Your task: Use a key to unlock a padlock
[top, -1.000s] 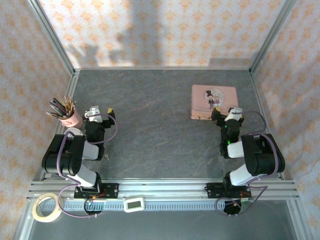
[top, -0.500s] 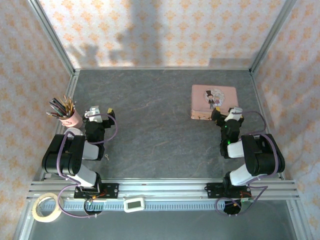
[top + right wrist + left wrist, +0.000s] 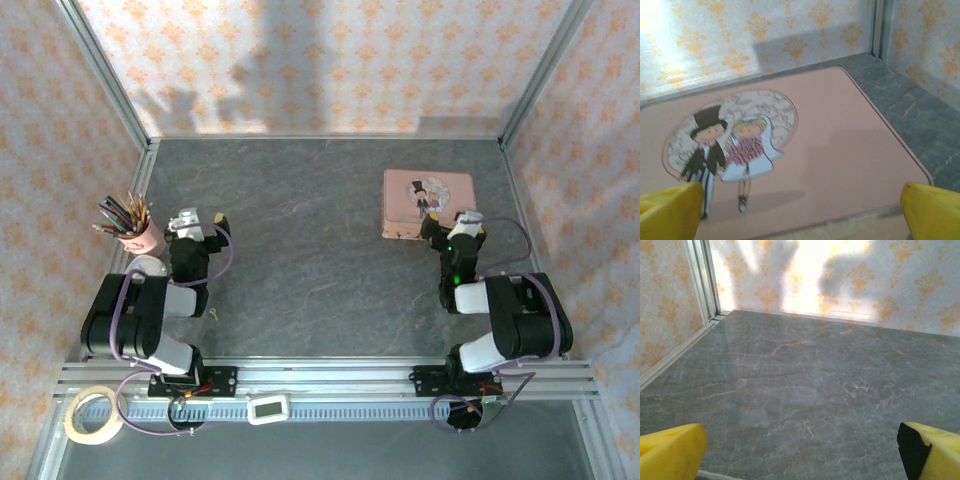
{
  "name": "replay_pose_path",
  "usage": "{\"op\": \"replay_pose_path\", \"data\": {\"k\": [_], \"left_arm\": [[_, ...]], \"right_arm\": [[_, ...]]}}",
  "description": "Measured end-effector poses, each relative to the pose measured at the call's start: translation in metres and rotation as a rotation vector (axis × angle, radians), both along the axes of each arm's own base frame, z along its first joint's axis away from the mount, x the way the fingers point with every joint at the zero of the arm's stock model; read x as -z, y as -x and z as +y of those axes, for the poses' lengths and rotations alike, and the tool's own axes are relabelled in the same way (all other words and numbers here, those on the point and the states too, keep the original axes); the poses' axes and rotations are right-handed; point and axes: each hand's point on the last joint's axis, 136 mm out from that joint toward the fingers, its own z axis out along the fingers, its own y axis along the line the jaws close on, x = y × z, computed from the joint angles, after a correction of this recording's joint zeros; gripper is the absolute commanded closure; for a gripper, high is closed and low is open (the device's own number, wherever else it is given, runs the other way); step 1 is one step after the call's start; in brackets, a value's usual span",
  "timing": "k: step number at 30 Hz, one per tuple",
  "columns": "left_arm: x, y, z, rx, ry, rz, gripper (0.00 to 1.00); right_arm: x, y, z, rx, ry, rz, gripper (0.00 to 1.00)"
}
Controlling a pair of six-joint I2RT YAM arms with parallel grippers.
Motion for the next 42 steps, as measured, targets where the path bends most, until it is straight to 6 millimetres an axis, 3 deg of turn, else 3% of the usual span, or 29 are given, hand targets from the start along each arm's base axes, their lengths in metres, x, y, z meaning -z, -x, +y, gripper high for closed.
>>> {"op": "replay_pose_path", "data": {"k": [6,11,15,21,25,31,36,42], "left_arm": [[-0.066,-0.003,-0.005,-0.012,0.062,-0.134,0.01],[-0.085,-0.007,-0.025,0.055,0.259,-0.165,0.01],[-0.075,-0.01,-0.059,0.149,0.422,-0.108,0.01],[-0.052,-0.004,-0.133,0.325,0.606,0.01,0.01],[-0.046,0.007,-0.173,0.412,0.653,0.057,0.01],[-0.023,0.006,-0.189,0.42,0.691,0.118,0.01],[-0.014,0.006,-0.189,0.408,0.743,0.121,0.01],[-0.022,0.005,-0.19,0.415,0.776,0.087,0.01]], "right_arm": [[-0.062,-0.022,-0.006,0.06,-0.048,-0.056,0.0],[-0.081,-0.041,-0.031,0.148,-0.124,0.015,0.0],[-0.06,-0.045,-0.057,0.189,-0.175,0.121,0.01],[0.0,-0.049,-0.06,0.103,-0.294,0.32,0.07],[0.019,-0.049,-0.043,0.012,-0.346,0.389,0.09],[0.031,-0.051,-0.013,-0.112,-0.37,0.439,0.12],[0.036,-0.056,0.042,-0.233,-0.344,0.471,0.16],[0.034,-0.074,0.111,-0.384,-0.312,0.485,0.2]]}}
